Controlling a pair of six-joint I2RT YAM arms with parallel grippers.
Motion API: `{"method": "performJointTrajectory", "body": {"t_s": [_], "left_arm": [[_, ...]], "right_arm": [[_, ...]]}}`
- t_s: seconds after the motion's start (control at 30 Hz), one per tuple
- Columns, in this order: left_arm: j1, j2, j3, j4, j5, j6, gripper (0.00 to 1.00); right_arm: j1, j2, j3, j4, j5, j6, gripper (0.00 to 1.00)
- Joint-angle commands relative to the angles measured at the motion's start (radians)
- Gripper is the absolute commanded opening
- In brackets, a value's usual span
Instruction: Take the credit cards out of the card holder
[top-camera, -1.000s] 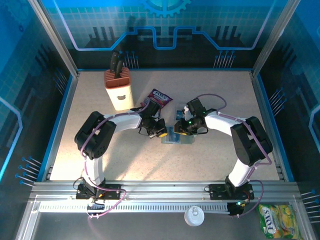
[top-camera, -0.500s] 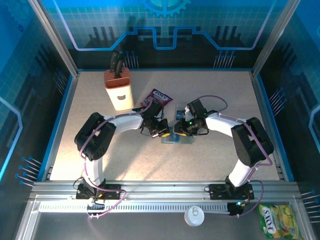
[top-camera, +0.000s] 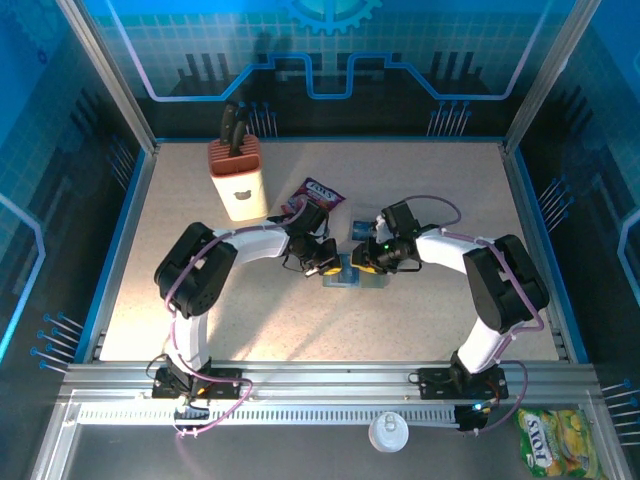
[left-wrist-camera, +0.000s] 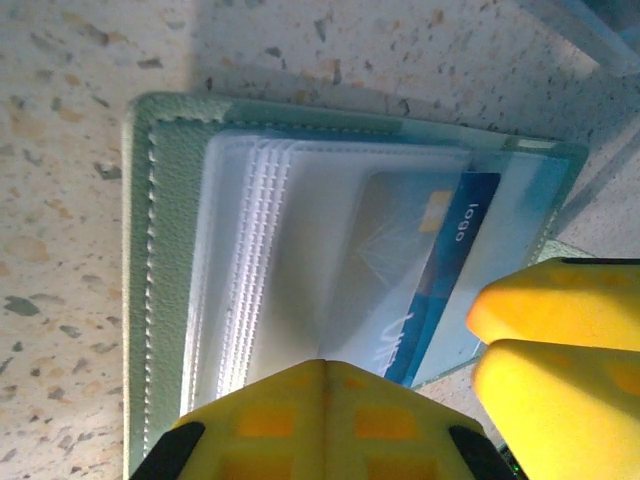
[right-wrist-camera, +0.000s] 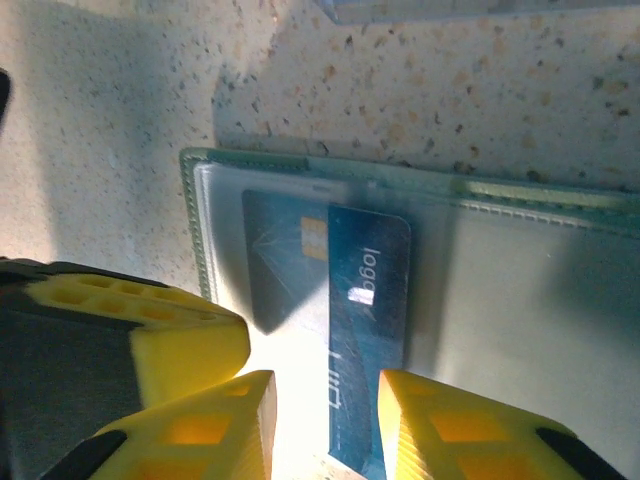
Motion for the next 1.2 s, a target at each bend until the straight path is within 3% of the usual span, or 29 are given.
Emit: {"method": "performJointTrajectory", "body": {"t_s": [0.0,1.17], "left_arm": [[0.001,0.028,0.032,-0.063,0.009,0.008,0.0],[0.017,0.053,0.027,-0.091,0.014,-0.017,0.0]], "right_arm": [[-0.018,-0.01,-0.011,0.035,-0.042,0.027,0.33],[-0.045,0.042,-0.085,0.137,-0.146,0.05,0.3]]}}
